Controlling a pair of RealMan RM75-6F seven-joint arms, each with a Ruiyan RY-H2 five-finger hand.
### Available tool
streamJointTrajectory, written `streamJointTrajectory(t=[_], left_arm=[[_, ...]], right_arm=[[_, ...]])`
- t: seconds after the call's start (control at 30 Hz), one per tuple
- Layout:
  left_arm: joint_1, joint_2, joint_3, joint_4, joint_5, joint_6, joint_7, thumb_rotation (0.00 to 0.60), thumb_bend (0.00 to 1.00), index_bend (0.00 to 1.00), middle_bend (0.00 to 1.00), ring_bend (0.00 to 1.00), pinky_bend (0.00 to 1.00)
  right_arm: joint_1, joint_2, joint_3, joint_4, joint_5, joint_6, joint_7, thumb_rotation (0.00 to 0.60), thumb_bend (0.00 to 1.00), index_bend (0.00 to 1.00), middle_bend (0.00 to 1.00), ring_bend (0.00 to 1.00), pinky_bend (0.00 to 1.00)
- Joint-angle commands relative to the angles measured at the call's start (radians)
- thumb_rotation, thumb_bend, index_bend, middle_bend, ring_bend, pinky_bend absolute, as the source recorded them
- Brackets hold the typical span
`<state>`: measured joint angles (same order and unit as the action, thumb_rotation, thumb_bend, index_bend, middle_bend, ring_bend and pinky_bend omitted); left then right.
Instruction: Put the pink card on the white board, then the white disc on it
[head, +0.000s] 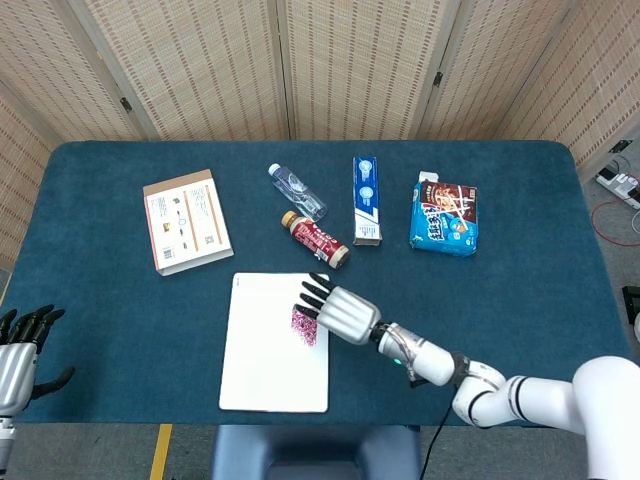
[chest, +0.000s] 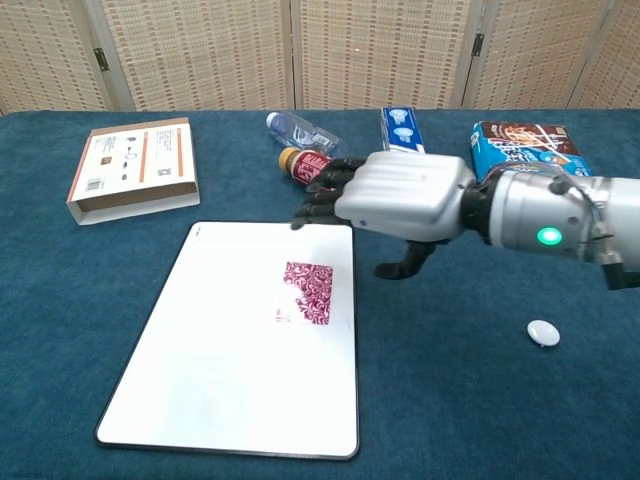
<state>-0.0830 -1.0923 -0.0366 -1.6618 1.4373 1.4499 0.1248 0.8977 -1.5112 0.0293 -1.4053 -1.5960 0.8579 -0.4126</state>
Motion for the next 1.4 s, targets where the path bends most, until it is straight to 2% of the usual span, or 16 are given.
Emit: streamJointTrajectory(t=[0.03, 0.1, 0.2, 0.33, 0.5, 0.83, 1.4], left_arm=[[-0.003, -0.002, -0.001, 0.0, 0.0, -0.004, 0.001, 0.6, 0.25, 0.19, 0.15, 0.17, 0.0], [-0.005, -0.002, -0.001, -0.001, 0.004, -0.004, 0.005, 0.6, 0.25, 0.19, 0.15, 0.17, 0.0], [-0.007, -0.002, -0.001, -0.007, 0.009, -0.001, 0.009, 0.6, 0.25, 0.19, 0.15, 0.17, 0.0], [-0.011, -0.001, 0.0, -0.014, 0.015, -0.004, 0.016, 0.6, 0.25, 0.19, 0.15, 0.17, 0.0], [-0.015, 0.0, -0.003, -0.021, 0.016, -0.004, 0.023, 0.6, 0.25, 0.19, 0.15, 0.17, 0.0], [-0.013, 0.003, 0.0, -0.026, 0.018, -0.001, 0.025, 0.6, 0.25, 0.2, 0.15, 0.17, 0.0], [-0.008, 0.005, 0.003, -0.025, 0.017, 0.004, 0.021, 0.6, 0.25, 0.2, 0.15, 0.17, 0.0]], right_arm=[[-0.068, 0.08, -0.043, -0.066, -0.01, 0.071, 0.013, 0.6, 0.35, 0.25, 0.17, 0.03, 0.0], [-0.104, 0.122, -0.068, -0.097, -0.017, 0.107, 0.014, 0.6, 0.35, 0.33, 0.17, 0.04, 0.0], [-0.158, 0.166, -0.107, -0.119, -0.035, 0.162, 0.024, 0.6, 0.34, 0.36, 0.18, 0.05, 0.0], [-0.227, 0.188, -0.164, -0.104, -0.066, 0.222, 0.081, 0.6, 0.35, 0.36, 0.19, 0.05, 0.0], [-0.288, 0.184, -0.201, -0.054, -0.084, 0.263, 0.119, 0.6, 0.35, 0.36, 0.19, 0.06, 0.0], [-0.347, 0.14, -0.215, 0.044, -0.095, 0.275, 0.169, 0.6, 0.35, 0.36, 0.2, 0.05, 0.0], [-0.362, 0.107, -0.194, 0.087, -0.108, 0.242, 0.191, 0.6, 0.35, 0.36, 0.2, 0.05, 0.0]])
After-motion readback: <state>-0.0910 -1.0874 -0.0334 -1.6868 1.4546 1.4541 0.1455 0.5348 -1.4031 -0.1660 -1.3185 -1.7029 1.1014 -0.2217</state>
